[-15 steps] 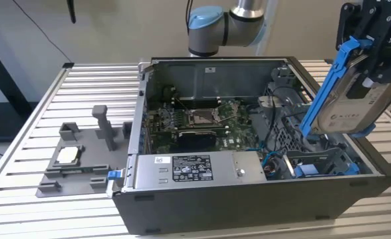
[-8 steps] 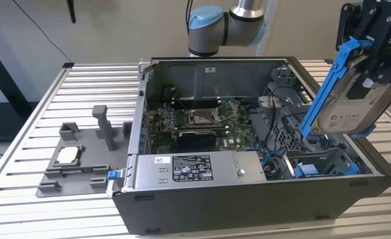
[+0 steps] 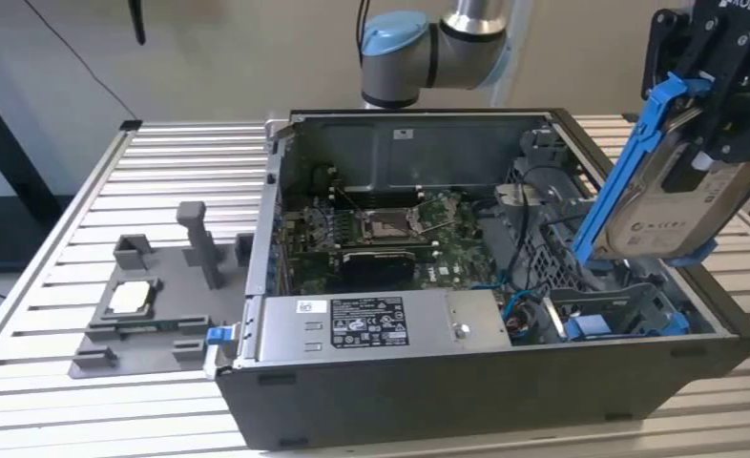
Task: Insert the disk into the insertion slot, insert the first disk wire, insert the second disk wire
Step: 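Insert the disk into the insertion slot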
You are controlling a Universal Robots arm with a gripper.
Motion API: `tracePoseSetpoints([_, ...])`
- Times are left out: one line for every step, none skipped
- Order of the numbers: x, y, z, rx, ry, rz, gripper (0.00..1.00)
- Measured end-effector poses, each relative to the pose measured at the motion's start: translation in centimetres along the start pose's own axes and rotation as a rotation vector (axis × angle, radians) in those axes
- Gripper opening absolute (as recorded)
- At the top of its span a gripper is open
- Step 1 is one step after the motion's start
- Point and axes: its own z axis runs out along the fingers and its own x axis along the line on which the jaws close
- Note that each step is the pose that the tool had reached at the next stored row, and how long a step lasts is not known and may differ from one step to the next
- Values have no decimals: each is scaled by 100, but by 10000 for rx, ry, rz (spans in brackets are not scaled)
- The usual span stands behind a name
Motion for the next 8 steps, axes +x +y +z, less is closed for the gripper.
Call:
tracePoseSetpoints([0,0,6,-2,0,-1,33])
tracePoseSetpoints([-1,0,12,-3,0,-1,33])
tracePoseSetpoints([-1,0,19,-3,1,0,33])
tracePoseSetpoints([-1,0,28,-4,1,-1,33])
tracePoseSetpoints([-1,0,37,-4,0,-1,33])
tracePoseSetpoints([-1,1,44,-4,2,-1,33])
tracePoseSetpoints([-1,1,53,-4,1,-1,33])
tracePoseSetpoints([-2,1,62,-4,0,-1,33])
